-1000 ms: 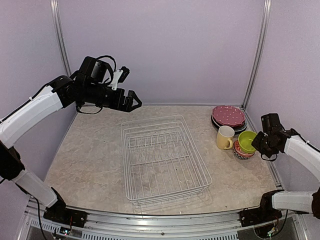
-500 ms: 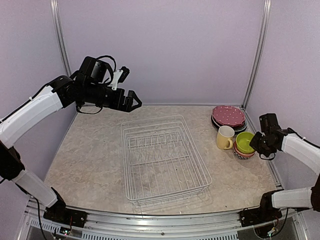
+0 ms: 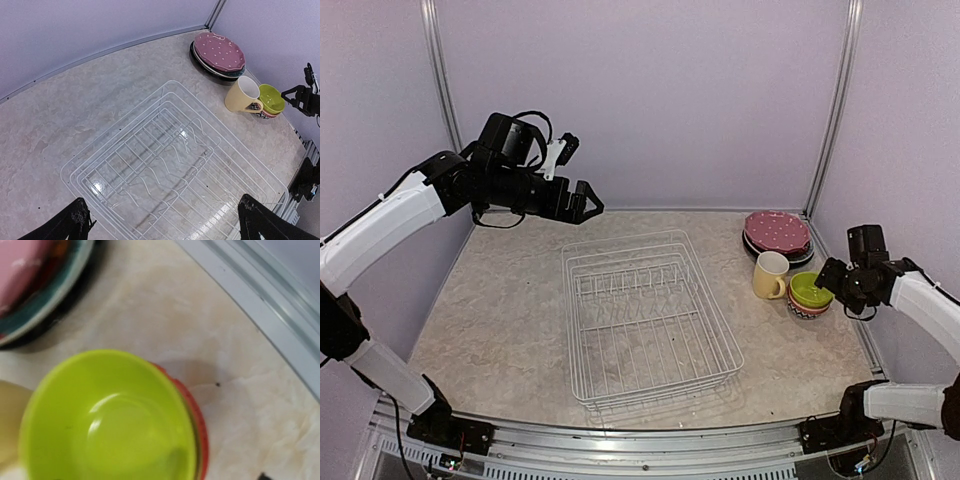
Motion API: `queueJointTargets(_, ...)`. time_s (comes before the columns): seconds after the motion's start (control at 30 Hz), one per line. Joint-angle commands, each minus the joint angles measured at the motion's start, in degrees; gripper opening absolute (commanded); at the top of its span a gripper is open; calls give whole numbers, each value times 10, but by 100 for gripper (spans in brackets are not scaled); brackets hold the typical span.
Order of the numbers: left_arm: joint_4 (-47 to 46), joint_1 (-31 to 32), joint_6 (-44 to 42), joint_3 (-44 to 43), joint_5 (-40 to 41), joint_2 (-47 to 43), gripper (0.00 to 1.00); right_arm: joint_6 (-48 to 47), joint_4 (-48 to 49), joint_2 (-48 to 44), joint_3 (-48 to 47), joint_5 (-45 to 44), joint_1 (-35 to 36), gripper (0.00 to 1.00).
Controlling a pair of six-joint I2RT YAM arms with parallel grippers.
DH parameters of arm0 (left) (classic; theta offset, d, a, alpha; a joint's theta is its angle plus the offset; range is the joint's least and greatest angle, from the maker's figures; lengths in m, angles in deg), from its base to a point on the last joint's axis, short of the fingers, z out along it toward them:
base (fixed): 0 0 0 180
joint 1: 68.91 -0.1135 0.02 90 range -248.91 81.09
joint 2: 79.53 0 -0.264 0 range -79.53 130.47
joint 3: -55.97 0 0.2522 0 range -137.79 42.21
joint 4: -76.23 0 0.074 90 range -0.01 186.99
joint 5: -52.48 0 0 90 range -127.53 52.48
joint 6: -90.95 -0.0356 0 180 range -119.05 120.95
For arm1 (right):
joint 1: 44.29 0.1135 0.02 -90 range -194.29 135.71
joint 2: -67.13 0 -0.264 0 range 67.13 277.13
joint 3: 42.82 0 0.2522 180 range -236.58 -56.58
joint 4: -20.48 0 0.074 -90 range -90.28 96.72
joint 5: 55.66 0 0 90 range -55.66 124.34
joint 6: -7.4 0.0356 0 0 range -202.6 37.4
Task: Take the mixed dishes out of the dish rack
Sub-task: Place the bowl in the bowl, then reset both arms
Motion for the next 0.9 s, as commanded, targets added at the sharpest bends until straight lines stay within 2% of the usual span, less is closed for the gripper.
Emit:
queueJointTargets(0.0, -4, -3, 2, 3, 9, -10, 99, -55, -30, -70, -31, 58, -6, 88)
queueJointTargets(0.17, -30, -16, 8, 17, -4, -42, 99, -152, -61, -152, -74, 163, -6, 99)
queueJointTargets(0.3, -76, -39, 19, 40, -10, -97, 99, -217, -73, -233, -114, 195, -6, 100)
queueJointTargets(0.47, -117, -51, 3, 55, 32, -175, 99, -290, -99, -271, -191, 207, -6, 100)
queueJointTargets(0.87, -219, -65, -23, 166, 149, -430, 99, -304, 13, -362, -215, 314, -6, 100)
